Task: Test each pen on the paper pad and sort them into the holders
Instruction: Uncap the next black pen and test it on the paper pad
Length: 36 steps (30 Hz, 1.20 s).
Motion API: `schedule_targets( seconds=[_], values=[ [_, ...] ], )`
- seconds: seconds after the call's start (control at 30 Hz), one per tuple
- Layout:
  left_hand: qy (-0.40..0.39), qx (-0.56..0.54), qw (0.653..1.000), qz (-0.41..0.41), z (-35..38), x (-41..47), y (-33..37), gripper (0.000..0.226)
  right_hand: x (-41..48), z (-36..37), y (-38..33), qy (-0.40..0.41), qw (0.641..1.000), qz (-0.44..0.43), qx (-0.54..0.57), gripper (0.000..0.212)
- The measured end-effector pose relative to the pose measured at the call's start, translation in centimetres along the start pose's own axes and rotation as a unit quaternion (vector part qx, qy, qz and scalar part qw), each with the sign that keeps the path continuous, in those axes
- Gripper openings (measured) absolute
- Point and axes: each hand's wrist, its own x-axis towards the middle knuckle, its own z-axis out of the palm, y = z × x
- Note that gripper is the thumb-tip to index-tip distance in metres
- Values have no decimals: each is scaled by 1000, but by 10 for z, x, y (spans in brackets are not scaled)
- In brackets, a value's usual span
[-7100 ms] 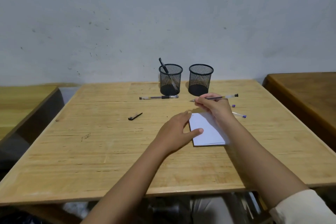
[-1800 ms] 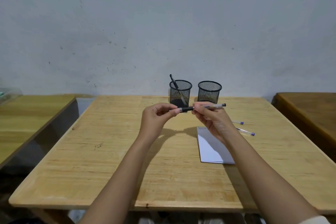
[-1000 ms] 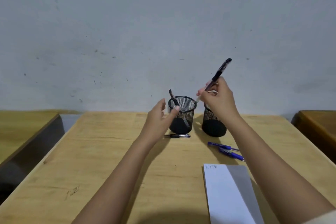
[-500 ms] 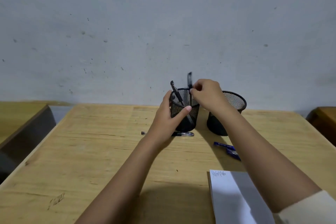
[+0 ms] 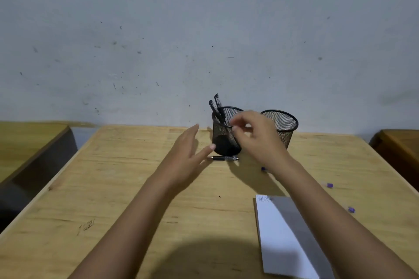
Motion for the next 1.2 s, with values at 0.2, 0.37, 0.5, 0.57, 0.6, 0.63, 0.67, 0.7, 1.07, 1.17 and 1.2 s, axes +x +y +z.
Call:
schedule_targets(
  seconds=[0.2, 0.37, 0.5, 0.57, 0.6, 0.63, 0.67, 0.7, 1.07, 1.17, 1.2],
  values=[
    [-61, 264, 962, -37, -23, -50, -47, 81, -31, 45, 10, -181, 982, 5, -62, 28],
    [-93, 297, 948, -70, -19, -63, -51, 89, -28, 66, 8, -216, 968, 4, -127, 34],
    [-91, 308, 944, -72, -18, -64, -54, 87, -24, 79, 5, -217, 957, -16, -194, 26],
    [-86, 307, 945, -68, -17, -64, -54, 81, -19, 81, 2, -219, 951, -16, -216, 24],
    [-83, 305, 946, -66, -17, -64, -54, 78, -18, 81, 1, -224, 949, -13, -221, 24],
    [-79, 301, 948, -64, -17, -64, -54, 77, -17, 82, 0, -229, 949, -8, -219, 23],
    [-74, 296, 950, -61, -18, -64, -54, 76, -17, 83, -1, -225, 952, -5, -205, 22],
    [-69, 286, 954, -57, -18, -65, -55, 75, -17, 83, -3, -209, 962, 2, -177, 21],
    [123, -203, 971, 11, -14, -84, 3, 14, -40, 46, -45, -13, 858, 189, 478, 19],
    [128, -228, 965, 20, -20, -84, 12, 11, -55, 33, -49, 33, 782, 217, 584, 17],
    [115, -228, 967, 25, -21, -85, 14, 10, -59, 29, -49, 46, 763, 221, 606, 18]
  ],
)
